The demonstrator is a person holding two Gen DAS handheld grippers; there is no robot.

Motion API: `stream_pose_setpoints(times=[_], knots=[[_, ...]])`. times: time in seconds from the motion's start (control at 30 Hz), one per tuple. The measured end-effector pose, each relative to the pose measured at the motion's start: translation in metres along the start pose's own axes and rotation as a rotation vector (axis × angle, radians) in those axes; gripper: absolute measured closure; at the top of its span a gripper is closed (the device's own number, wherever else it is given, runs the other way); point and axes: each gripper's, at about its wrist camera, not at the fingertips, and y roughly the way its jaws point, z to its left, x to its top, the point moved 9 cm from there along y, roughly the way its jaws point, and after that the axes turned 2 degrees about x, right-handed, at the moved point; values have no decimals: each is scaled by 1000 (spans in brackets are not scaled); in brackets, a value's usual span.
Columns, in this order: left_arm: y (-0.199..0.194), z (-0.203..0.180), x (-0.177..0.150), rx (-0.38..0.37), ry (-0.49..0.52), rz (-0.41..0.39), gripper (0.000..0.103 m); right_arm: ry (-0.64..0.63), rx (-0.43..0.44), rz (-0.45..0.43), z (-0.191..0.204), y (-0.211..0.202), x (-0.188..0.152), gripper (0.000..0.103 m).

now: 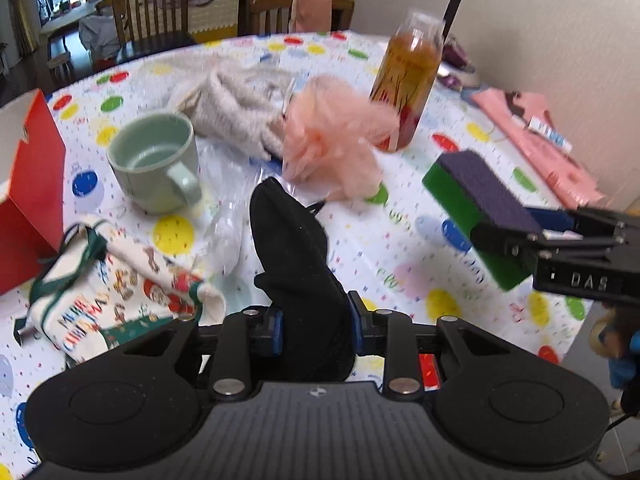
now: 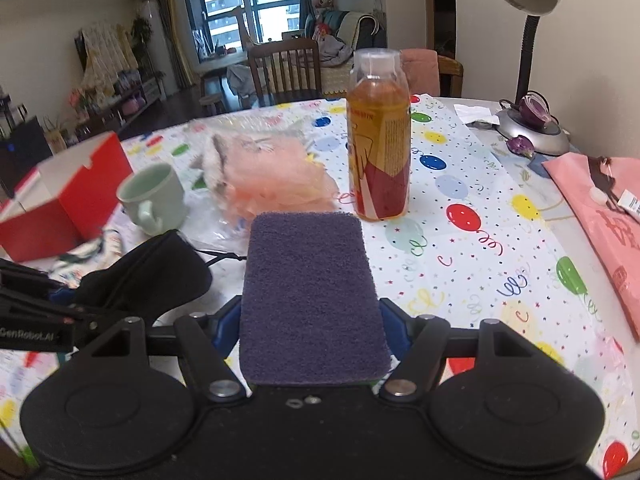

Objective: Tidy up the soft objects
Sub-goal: 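Carry the black mask with the left gripper while the right gripper carries the sponge into the box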

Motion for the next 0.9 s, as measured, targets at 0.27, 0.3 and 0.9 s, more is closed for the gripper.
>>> stream_pose_setpoints(times=[0.27, 0.3, 0.9], knots=[[-41, 7, 29, -16, -36, -87, 74, -3, 65, -40, 23, -24, 20, 34], [-46, 8, 33, -18, -43, -94, 74, -10, 75, -43, 27, -25, 24, 34], [-110, 108, 68, 24, -165, -189, 74, -177, 175, -86, 140, -12, 99, 34]])
